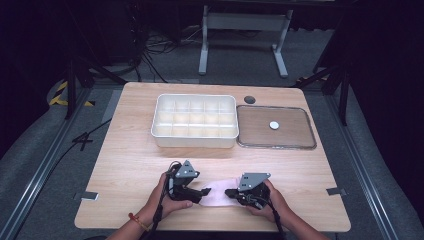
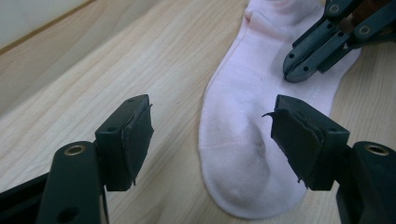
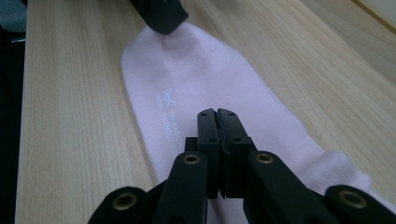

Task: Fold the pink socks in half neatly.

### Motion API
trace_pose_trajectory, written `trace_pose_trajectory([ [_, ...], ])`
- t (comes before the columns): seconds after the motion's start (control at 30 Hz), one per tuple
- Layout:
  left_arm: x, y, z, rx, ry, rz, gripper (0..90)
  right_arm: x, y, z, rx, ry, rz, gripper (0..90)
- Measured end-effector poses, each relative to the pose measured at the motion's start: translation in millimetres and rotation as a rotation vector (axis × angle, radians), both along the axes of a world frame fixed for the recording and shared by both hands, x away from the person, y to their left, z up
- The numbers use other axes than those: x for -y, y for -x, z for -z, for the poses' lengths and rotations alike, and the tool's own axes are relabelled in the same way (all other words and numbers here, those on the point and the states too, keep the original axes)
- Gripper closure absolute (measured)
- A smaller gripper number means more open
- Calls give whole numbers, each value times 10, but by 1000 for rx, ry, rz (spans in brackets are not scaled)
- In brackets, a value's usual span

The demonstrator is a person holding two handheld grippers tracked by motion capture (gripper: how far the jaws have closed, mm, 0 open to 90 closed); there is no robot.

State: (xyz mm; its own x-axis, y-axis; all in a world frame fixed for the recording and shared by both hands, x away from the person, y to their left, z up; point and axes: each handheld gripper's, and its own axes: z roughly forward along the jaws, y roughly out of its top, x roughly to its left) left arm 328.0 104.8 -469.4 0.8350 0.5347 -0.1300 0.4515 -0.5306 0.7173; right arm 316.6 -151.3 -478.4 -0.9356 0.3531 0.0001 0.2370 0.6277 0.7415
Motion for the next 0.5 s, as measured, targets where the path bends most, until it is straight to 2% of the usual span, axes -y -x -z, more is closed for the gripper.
trace_pose_trajectory([
  [0.07, 32, -9, 39, 4, -20, -7, 298, -1, 1, 0, 2, 1, -1, 891],
  [0.13, 56, 4, 77, 6, -65, 8, 292, -1, 0, 0, 2, 1, -1, 891],
  [0.2, 67, 22, 88, 34, -94, 17, 287, -1, 1, 0, 2, 1, -1, 891],
  [0.4, 84, 44, 99, 49, -97, 15, 289, -4, 6, 0, 3, 3, 2, 891],
  [0.5, 92, 41, 84, 46, -106, 30, 325, -4, 5, 1, 1, 0, 3, 891],
])
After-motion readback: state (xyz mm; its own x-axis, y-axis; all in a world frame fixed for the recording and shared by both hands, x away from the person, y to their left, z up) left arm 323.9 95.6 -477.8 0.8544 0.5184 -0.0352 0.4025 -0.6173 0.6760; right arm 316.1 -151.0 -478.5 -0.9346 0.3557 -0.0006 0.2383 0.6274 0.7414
